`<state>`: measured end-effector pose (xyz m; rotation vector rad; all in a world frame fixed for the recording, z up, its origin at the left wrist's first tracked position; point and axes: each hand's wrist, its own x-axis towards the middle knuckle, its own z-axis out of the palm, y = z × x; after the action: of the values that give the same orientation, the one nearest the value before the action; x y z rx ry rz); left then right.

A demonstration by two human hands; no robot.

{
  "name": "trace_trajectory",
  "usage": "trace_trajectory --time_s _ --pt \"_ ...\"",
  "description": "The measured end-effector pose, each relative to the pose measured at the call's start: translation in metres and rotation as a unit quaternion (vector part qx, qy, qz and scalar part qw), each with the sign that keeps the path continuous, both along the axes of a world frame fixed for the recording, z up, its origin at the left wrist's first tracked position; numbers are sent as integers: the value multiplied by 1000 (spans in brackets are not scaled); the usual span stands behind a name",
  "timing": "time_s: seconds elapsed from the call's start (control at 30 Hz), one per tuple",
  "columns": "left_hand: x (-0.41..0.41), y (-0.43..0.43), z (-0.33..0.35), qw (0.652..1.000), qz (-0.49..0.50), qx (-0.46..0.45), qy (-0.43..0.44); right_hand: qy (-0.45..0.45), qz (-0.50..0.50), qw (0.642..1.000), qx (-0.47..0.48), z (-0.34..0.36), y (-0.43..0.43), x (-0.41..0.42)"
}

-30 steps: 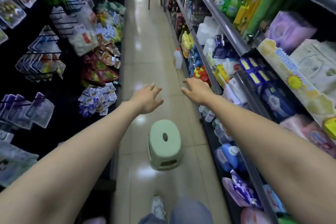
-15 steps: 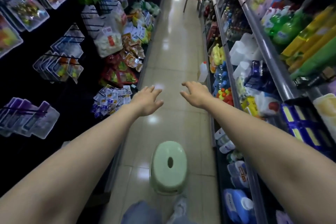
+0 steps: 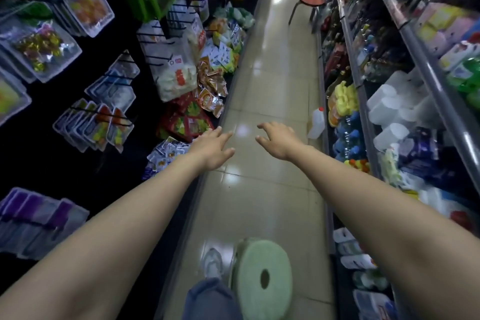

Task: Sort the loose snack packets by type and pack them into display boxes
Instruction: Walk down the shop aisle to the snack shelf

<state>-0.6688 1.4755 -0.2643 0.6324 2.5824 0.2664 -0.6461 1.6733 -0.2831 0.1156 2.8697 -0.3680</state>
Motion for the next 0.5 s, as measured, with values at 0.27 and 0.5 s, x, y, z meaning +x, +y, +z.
trace_trajectory --time_s 0.27,0.5 --pt "-113 -29 -12 1000 -7 -17 -14 3 -9 1000 -21 -4 -37 -121" --pt "-172 -45 -33 999 26 -11 -45 -16 29 999 -15 -20 -53 -197"
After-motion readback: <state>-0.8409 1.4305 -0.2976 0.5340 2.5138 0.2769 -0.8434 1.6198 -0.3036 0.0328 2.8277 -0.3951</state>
